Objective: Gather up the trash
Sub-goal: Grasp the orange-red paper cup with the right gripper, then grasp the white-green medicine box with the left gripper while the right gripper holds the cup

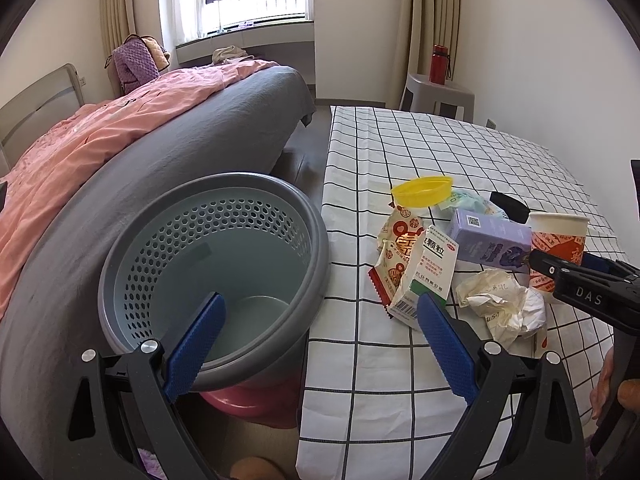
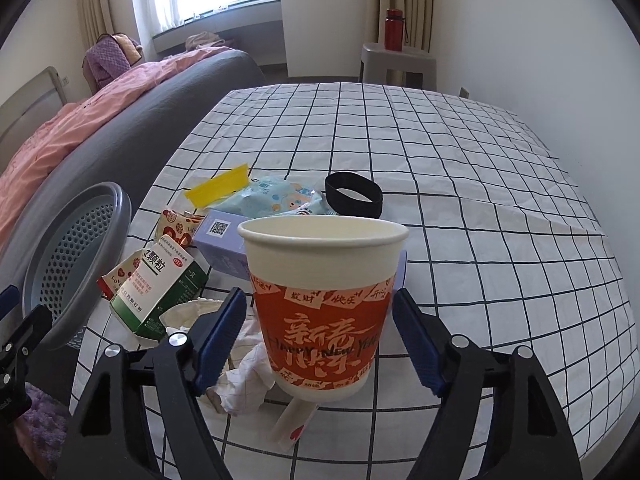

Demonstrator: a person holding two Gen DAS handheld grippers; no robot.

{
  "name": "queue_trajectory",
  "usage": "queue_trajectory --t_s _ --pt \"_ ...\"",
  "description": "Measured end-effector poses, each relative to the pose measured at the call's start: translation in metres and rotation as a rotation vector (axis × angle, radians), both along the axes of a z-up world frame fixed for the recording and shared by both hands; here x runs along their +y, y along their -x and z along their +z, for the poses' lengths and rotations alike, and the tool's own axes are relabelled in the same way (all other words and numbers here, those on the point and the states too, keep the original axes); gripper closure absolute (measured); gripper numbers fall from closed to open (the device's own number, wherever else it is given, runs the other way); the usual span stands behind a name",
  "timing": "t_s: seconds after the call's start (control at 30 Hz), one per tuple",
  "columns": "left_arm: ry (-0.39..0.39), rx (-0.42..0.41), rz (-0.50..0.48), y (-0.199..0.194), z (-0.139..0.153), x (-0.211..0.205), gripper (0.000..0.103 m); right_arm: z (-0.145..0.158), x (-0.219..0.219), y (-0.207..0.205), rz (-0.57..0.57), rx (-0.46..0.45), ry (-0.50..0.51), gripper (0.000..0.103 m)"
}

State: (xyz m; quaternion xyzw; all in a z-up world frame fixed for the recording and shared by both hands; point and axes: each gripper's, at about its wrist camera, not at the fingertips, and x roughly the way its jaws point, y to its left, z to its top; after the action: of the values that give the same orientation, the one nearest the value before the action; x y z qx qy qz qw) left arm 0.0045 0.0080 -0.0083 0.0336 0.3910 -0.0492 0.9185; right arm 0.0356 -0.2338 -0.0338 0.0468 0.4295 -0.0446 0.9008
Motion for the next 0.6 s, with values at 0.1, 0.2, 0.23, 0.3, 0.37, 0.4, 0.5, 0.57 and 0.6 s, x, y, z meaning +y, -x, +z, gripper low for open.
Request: queue_trajectory --t_s 0.1,0.2,0.23,0.3,0.37,0.4,0.5,0.57,0.6 --pt "0.004 0.003 -0.002 -0.001 0.0 0.0 0.011 -0.002 0.0 -0.001 0.006 0.004 -0.002 0.042" --pt "0.005 0.012 -0.012 -0.001 -0.002 -0.001 0.011 0.0 -0.001 0.0 0.011 -0.008 -0.021 0.042" --pt "0.002 0.013 -0.015 -0.001 -0.003 -0.002 0.011 0.001 -0.001 0.001 0.012 -0.013 -0.026 0.042" --pt "-0.005 0.013 -0.02 -0.001 -0.003 -0.004 0.011 0.004 -0.003 0.004 0.015 -0.021 -0.039 0.042" --pt "-0.012 0.011 -0.024 -0.001 -0.004 -0.005 0.011 0.008 -0.004 0.008 0.017 -0.03 -0.055 0.042" --pt "-0.015 0.013 -0.026 -0.002 -0.005 -0.006 0.011 0.009 -0.005 0.01 0.017 -0.036 -0.061 0.042" --pt "-0.02 0.035 -0.039 -0.006 -0.007 -0.01 0.011 0.014 -0.008 0.018 0.02 -0.048 -0.088 0.042" --pt "-0.021 0.051 -0.05 -0.011 -0.009 -0.015 0.011 0.018 -0.009 0.022 0.022 -0.059 -0.098 0.042" --pt "-0.02 0.061 -0.061 -0.013 -0.01 -0.018 0.011 0.021 -0.01 0.025 0.023 -0.065 -0.101 0.042"
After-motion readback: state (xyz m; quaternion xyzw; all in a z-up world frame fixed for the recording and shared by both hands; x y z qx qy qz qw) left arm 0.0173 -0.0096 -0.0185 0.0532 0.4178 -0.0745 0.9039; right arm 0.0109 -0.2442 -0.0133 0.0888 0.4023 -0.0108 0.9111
